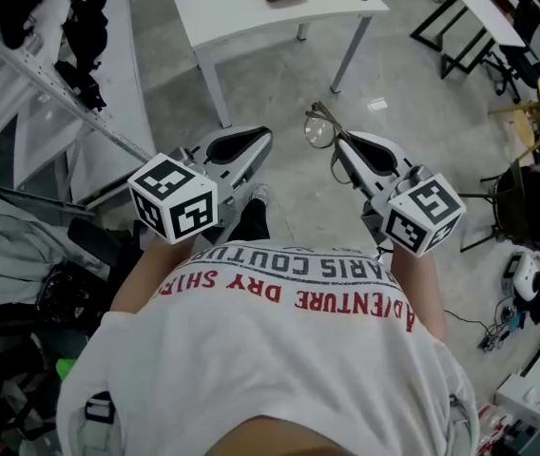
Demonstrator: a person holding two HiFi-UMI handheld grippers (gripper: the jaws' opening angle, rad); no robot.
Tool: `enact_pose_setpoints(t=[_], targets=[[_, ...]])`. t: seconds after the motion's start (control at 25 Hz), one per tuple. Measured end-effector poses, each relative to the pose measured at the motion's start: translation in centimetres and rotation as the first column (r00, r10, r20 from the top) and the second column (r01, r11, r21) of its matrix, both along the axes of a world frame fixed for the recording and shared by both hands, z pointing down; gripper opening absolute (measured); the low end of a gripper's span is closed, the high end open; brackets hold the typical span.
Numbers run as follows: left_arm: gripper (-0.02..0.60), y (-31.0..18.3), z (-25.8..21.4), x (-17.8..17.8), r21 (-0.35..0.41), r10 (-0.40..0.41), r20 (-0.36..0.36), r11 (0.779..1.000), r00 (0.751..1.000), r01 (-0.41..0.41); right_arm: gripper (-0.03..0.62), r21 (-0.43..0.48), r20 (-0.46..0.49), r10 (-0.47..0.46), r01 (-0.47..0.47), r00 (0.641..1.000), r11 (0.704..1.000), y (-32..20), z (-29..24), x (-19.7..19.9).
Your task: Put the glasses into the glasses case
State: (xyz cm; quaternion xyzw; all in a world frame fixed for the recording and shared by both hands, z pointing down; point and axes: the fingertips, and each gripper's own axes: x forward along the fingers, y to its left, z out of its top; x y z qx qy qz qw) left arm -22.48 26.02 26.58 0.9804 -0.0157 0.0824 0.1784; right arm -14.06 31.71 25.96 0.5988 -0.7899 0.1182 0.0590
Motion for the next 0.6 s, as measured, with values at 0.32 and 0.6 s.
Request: enact_pose_setpoints(t=[0.32,0.6], targets=[[0.038,-12.4,1.3,6.4,-0.043,0.012,0.040,0.999,0.999,-0.011,0.030,-0.049,0.028,0.042,-0.041,0.999,0.998,-11.5,1.1,6.2],[0.038,-21.9,2.5,11.8,-0.076,0.046,0.083,0.996,0.995,-0.040,0.031,-0.082,0.059,0.060,-0.055,0.996,0.995,-20.7,2.1,10.7]])
